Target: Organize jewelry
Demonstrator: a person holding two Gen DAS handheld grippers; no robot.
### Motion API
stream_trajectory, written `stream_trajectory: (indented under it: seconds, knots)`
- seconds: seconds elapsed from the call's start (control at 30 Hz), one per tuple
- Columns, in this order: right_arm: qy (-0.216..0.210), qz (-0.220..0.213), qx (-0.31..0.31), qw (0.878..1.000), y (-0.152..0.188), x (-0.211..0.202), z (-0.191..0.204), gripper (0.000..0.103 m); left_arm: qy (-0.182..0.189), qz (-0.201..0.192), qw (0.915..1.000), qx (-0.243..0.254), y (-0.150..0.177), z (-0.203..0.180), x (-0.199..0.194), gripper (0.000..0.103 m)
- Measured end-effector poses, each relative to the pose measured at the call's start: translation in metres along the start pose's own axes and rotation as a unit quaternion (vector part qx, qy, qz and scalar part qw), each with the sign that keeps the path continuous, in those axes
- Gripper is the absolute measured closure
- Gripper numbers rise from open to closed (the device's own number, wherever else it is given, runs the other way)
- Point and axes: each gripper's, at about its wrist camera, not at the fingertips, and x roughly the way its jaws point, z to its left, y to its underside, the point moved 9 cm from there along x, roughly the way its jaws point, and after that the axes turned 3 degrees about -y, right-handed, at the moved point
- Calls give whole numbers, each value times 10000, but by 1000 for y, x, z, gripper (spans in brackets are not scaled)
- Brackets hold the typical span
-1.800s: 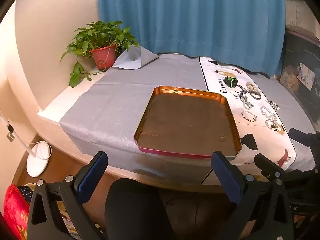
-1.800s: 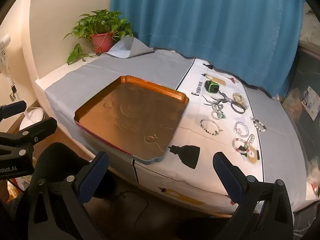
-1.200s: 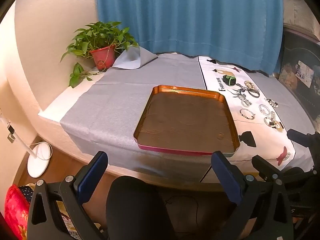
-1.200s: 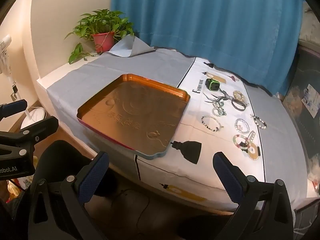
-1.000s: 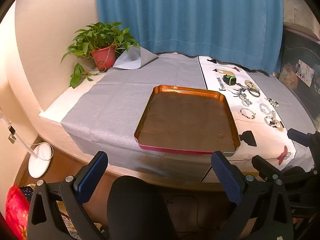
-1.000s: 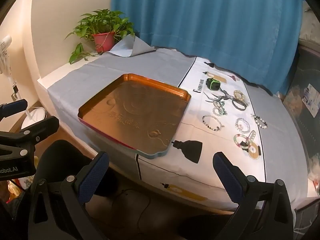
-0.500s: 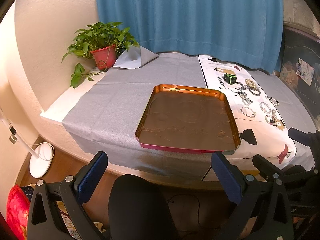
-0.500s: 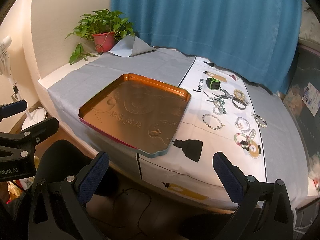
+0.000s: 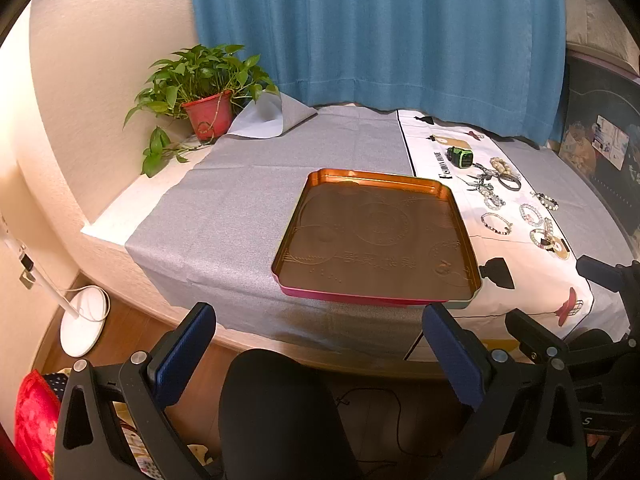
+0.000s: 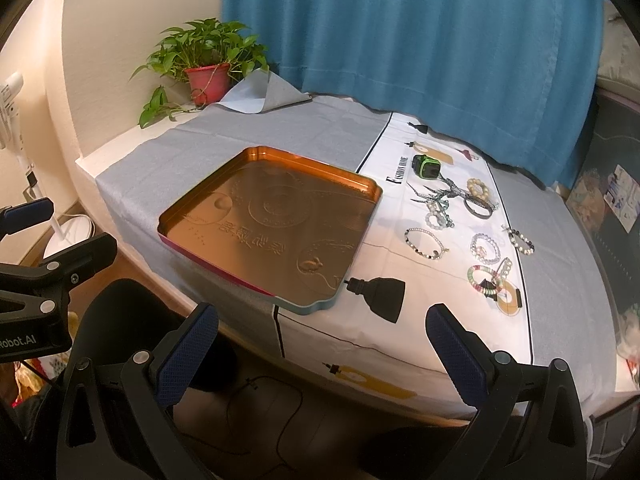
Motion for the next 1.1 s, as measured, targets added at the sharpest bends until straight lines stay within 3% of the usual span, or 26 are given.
stream_trajectory:
  seconds: [1.1]
  knots:
    - [-22,17,6,10000,6,0,2,0,-26,17,10000,23,1,0,0,0]
